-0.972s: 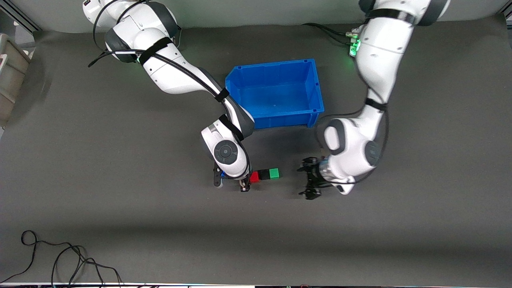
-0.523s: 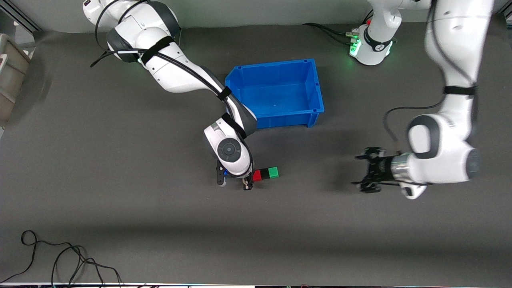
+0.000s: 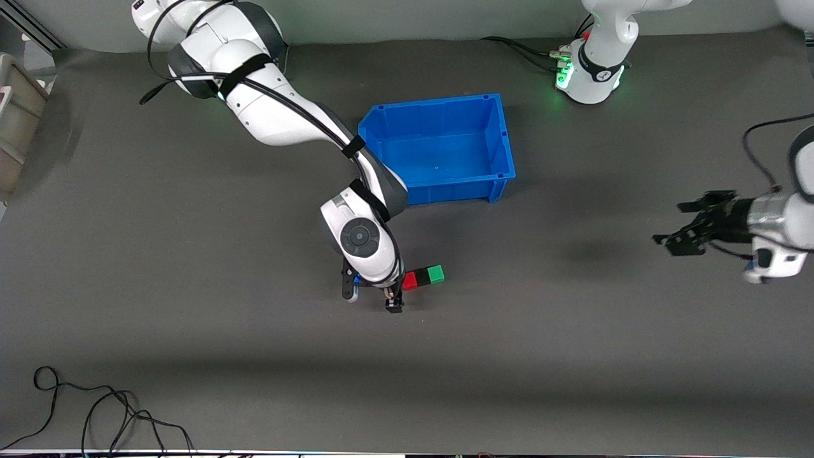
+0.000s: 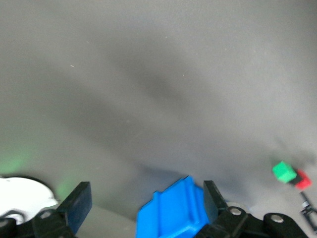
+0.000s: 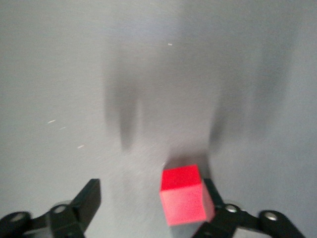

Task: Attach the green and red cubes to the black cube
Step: 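Open the right gripper and withdraw it from the red cube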

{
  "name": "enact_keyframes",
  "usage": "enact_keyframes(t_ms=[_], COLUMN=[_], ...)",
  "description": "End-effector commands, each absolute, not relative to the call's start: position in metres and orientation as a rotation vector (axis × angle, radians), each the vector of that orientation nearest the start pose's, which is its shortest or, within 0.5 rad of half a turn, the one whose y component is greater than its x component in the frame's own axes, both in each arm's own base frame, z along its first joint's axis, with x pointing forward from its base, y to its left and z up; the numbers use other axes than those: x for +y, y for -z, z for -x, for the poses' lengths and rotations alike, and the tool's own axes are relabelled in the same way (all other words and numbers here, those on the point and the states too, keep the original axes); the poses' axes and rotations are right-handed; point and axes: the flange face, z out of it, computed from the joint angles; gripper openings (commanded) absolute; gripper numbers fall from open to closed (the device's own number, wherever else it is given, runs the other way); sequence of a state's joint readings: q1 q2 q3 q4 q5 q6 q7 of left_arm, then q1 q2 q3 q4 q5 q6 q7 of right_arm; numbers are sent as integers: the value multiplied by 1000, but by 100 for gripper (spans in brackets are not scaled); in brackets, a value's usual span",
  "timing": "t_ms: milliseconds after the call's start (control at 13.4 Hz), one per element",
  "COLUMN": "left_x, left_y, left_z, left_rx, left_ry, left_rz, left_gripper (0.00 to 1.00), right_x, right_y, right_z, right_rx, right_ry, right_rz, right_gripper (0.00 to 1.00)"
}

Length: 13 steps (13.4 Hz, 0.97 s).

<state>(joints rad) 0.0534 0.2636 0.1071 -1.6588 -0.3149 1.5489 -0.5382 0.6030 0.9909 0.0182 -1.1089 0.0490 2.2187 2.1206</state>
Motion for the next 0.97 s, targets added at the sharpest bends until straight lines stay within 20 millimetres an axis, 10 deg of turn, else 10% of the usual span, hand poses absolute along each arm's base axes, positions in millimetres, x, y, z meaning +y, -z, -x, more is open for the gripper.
enact_keyframes(t_ms=[0, 523, 897], left_x=[52, 30, -3], left_y=[-482, -570, -593], left_z=[-584, -558, -551], left_rx=[-990, -160, -23], left_ry=[-647, -372, -238], left_rz=[3096, 3259, 3153], left_gripper=[100, 100, 100], right_x=[428, 246, 97], right_y=[-294, -512, -589], right_z=[-651, -646, -615], right_rx=[1986, 1361, 788], right_ry=[-56, -266, -395], right_rz=[2335, 2848, 3030], right_gripper=[100, 97, 96])
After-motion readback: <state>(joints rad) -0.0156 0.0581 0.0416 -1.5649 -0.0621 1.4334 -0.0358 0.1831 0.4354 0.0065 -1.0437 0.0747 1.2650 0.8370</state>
